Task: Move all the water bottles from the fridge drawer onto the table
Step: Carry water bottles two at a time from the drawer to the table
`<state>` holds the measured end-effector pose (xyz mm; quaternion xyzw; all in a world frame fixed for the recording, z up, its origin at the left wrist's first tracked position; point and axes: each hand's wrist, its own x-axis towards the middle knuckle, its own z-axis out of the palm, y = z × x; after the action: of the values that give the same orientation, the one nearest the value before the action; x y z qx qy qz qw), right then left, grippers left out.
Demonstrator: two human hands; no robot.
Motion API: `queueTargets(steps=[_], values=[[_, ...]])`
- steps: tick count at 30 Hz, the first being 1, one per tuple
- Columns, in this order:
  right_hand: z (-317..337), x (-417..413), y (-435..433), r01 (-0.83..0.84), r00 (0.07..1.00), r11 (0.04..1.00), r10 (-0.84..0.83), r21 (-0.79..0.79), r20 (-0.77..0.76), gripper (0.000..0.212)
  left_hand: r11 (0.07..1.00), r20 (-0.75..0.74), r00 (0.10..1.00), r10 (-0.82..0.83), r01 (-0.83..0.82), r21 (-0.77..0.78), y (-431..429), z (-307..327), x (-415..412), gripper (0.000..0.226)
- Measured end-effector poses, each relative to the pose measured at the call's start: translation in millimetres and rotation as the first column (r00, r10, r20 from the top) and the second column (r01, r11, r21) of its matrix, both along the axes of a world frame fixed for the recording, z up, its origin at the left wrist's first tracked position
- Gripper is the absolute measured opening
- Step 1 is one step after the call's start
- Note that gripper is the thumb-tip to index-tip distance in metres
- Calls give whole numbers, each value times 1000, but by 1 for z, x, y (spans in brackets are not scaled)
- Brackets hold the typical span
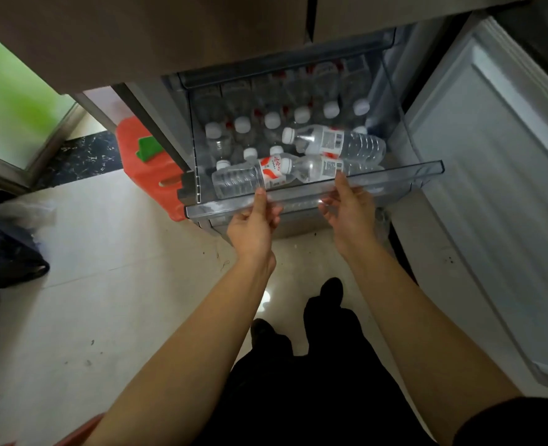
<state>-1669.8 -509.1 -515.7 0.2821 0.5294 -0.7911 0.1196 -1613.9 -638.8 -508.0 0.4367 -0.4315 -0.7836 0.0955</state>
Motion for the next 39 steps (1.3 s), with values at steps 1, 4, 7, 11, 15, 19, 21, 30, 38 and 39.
queueTargets(steps=[1,4,7,11,15,19,21,30,38,39], values=[[0,5,1,5,1000,1000,-5,2,1,39,1000,-2,1000,2,-2,-1,2,-1,5,22],[2,11,2,15,1000,1000,-15,26,-3,39,1000,-1,1000,8,-8,-11,5,2,10,21],[9,14,1,17,1000,998,-17,56,-4,39,1000,-10,1000,-2,2,-20,7,10,12,20],[17,19,5,-27,1000,996,27,89,0,25,999,21,999,-36,37,-16,5,17,18,23],[15,23,5,46,998,942,-56,331,20,65,977,89,990,-106,120,-175,-4,18,32,28],[25,20,12,214,960,636,5,741,-282,89,796,122,980,-155,198,-572,-24,16,44,36],[36,8,13,246,913,493,172,835,-370,78,683,83,973,-215,210,-700,-30,28,38,32],[46,-98,8,-224,577,-63,795,973,185,58,-14,509,752,-418,555,-832,-62,31,-56,38],[11,-155,19,-386,379,-239,840,891,389,71,-418,911,210,-356,836,-356,-75,-6,-116,85],[8,-158,19,-393,341,-267,846,880,409,73,-447,922,189,-337,830,-333,-73,-9,-119,87]])
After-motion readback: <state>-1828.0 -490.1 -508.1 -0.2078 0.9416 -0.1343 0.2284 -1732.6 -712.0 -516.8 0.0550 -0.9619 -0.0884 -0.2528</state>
